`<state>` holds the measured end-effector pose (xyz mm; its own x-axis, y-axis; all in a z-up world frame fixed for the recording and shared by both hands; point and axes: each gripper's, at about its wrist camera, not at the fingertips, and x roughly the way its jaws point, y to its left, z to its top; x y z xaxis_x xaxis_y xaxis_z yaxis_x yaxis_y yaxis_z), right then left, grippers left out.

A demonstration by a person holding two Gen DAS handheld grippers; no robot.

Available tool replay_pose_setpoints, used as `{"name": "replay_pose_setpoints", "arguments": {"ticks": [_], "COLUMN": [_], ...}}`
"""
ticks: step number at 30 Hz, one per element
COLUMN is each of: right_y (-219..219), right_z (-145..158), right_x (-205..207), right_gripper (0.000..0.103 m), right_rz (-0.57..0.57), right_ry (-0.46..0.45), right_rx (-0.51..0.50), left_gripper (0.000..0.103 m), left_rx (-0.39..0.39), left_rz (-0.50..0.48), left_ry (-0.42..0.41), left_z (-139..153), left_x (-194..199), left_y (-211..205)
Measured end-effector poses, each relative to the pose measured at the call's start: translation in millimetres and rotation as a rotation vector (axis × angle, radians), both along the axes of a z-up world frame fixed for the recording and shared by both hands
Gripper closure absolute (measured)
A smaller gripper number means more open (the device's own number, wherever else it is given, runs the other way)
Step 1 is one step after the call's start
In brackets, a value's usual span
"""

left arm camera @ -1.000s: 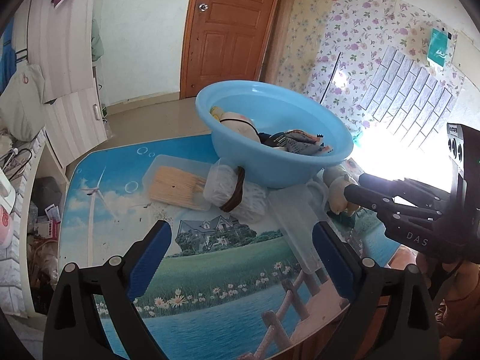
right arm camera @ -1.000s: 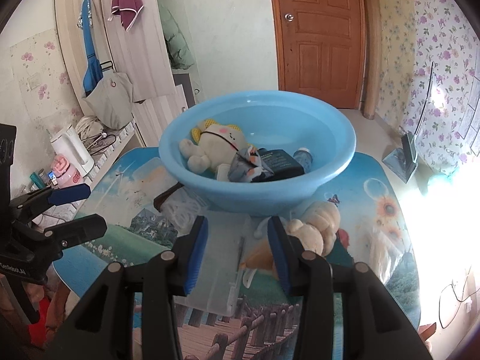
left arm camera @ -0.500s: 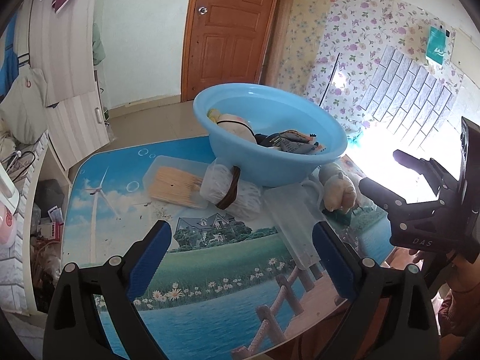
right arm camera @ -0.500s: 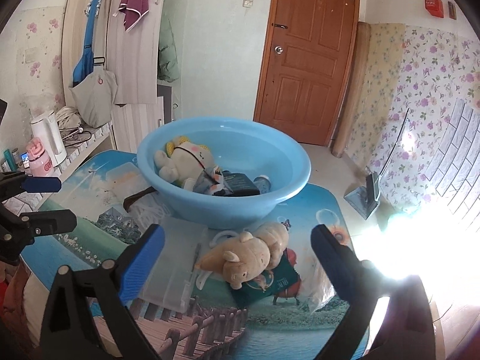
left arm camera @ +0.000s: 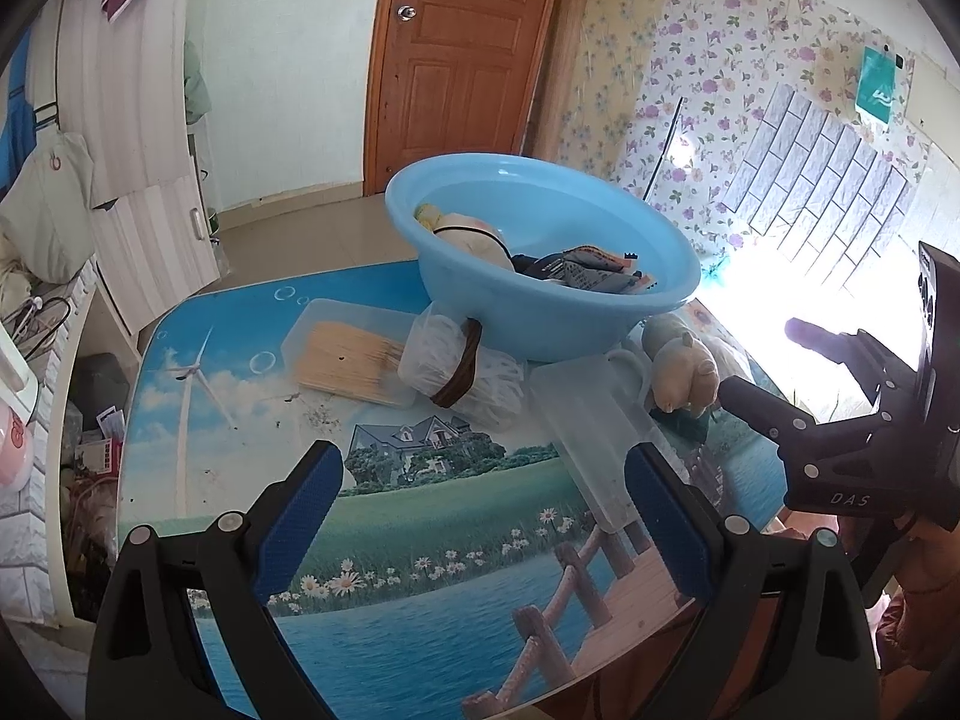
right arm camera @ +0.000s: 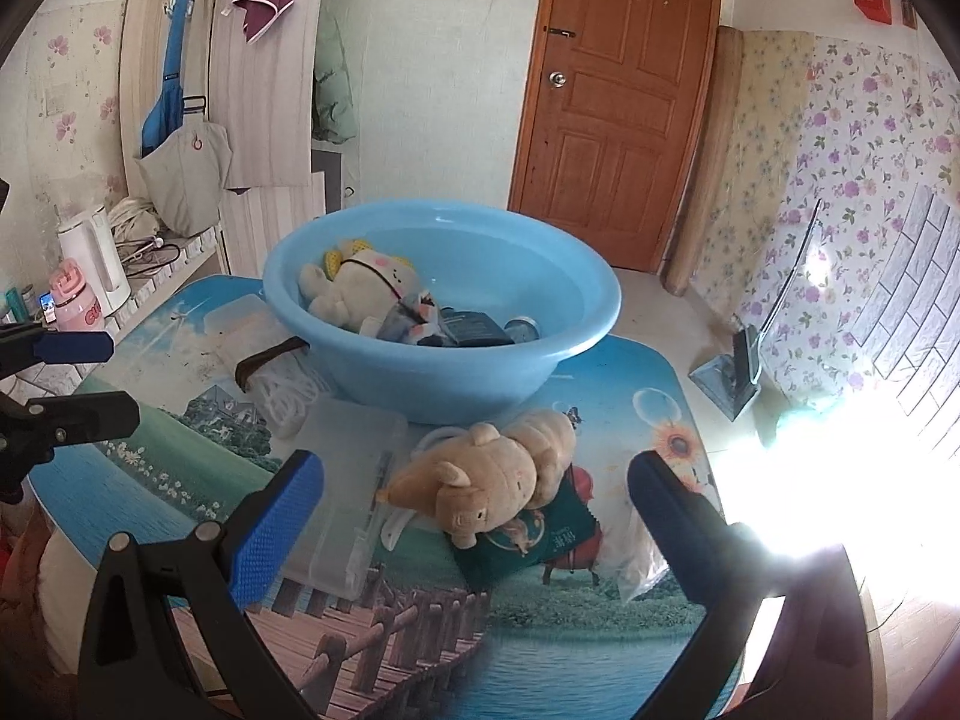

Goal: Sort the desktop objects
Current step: 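Move both open tools back over the table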

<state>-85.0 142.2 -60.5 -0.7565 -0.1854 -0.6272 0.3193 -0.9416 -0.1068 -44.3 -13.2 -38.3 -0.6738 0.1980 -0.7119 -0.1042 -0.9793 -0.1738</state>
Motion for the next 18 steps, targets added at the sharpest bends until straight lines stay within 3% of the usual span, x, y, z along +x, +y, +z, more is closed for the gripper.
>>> {"name": "replay_pose_setpoints", "arguments": {"ticks": [18], "right_y": [0.3], "right_z": [-6.7], "right_x": [-1.8], "right_gripper": [0.000], "right_rz": [0.020], "right_ry": [-0.051], "right_rx": [-0.062], "left_gripper": [0.008], "left_rx": [-0.006], "left_rz": [-0.004], "left_ry": [-0.024], "left_z": [-9.5], "left_x": [-3.2], "left_y": [0.9]}}
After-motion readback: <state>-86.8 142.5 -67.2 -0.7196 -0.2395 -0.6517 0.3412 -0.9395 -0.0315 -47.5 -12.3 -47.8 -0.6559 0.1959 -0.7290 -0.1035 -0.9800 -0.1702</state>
